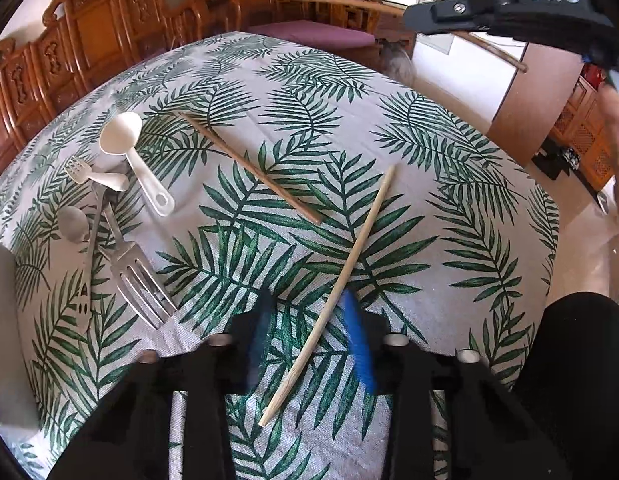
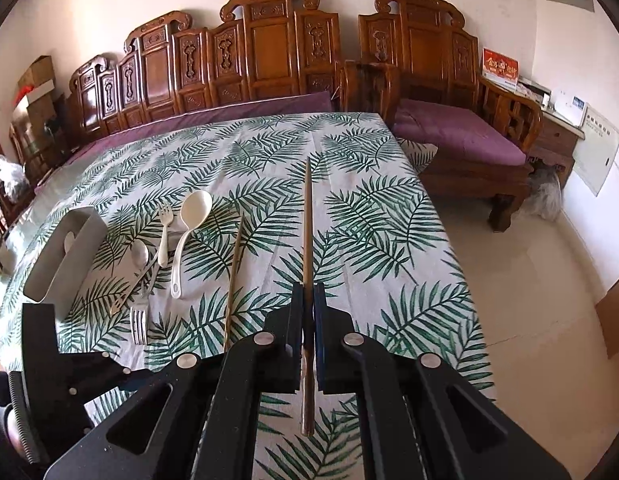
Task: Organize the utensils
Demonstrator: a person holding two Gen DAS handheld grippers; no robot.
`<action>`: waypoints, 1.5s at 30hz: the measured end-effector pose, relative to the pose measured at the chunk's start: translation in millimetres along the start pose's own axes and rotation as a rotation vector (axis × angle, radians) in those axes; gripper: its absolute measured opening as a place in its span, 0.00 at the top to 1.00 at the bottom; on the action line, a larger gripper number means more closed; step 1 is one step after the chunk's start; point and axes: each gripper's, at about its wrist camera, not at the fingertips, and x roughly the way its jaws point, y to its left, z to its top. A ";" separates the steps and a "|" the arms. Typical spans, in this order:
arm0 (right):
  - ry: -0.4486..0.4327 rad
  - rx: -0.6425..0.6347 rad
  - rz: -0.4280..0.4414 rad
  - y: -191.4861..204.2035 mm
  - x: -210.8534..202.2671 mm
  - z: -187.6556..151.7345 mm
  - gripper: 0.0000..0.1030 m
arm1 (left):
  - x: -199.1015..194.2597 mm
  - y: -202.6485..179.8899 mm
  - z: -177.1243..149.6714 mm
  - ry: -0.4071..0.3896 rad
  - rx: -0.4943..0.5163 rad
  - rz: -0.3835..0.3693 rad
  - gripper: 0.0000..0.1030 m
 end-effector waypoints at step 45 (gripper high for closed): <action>-0.033 -0.159 0.297 202.8 -6.8 25.8 0.94 | -175.5 197.1 -33.6 -0.211 -0.316 0.217 0.96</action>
